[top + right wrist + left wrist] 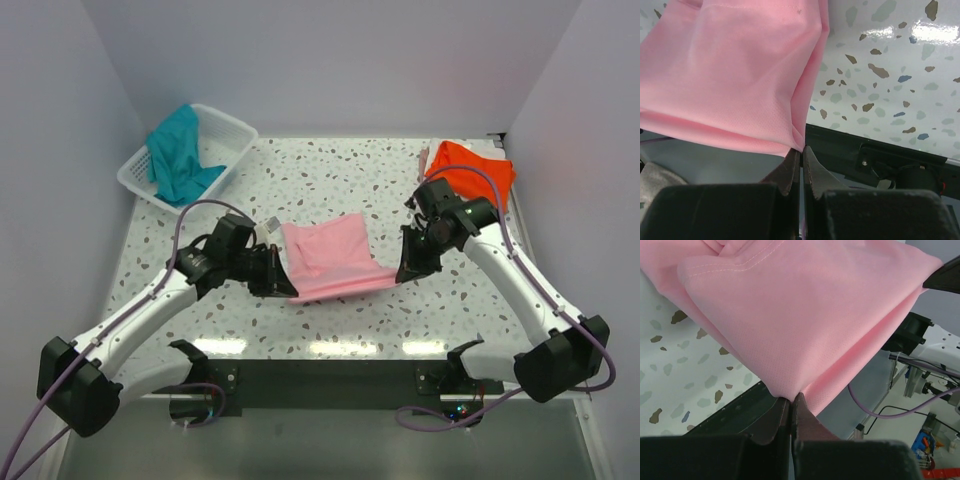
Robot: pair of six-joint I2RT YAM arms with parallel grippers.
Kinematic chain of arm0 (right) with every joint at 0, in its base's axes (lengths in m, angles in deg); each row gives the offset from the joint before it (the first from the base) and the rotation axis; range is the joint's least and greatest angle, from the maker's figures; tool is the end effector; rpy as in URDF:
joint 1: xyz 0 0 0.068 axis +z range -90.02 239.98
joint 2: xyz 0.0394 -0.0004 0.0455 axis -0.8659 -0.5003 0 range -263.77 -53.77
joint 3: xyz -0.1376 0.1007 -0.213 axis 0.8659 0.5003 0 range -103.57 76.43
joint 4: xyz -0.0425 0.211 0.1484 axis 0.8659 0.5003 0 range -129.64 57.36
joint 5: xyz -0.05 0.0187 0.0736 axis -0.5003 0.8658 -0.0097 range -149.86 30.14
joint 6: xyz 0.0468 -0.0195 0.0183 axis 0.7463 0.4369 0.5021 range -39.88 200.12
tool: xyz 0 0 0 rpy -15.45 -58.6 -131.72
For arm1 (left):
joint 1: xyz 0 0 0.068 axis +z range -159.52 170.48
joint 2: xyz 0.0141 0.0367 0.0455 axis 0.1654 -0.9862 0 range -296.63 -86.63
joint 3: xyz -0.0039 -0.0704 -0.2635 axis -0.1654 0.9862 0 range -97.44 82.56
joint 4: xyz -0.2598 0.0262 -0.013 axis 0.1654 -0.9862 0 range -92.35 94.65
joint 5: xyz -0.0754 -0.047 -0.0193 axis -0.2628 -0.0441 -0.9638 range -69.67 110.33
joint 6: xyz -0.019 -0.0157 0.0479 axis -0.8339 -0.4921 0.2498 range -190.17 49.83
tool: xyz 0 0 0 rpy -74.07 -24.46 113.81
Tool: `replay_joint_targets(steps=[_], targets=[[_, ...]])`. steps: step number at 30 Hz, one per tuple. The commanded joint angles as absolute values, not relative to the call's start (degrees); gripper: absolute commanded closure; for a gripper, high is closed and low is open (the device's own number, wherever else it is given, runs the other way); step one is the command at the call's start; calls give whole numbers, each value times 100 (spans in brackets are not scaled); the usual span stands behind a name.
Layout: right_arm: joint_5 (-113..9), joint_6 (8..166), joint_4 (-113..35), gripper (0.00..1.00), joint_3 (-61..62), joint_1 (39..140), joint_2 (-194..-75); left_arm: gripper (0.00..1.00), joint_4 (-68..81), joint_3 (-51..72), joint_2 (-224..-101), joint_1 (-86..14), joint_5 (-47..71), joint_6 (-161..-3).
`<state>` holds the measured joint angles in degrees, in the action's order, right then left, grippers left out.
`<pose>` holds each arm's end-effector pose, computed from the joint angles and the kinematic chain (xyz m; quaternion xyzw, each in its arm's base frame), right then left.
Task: Fold and stack the t-shirts
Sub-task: Fold the tshirt
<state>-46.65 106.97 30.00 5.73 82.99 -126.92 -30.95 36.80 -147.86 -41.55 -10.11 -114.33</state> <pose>0.2033 0.0951 0.3123 0.0150 0.9813 0.1682 0.0923 0.1692 -0.1271 0.2559 -0.0091 0.9139 -0.3932 0.1004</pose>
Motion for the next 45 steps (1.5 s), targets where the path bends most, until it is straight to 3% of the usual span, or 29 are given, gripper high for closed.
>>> replay_joint_targets(steps=[1,23,45], targets=[[-5406,10728,3560,100,356,8213,-12514,100,-3781,3703,-14561,-4125,-1069,-11490],[-5819,10631,2698,100,-1119,8204,-14386,100,-2401,4240,-15553,-3880,-1675,-11517],[-5968,10526,2618,100,-3518,8037,-16899,100,-2084,2702,-17960,-2183,-2695,-10682]])
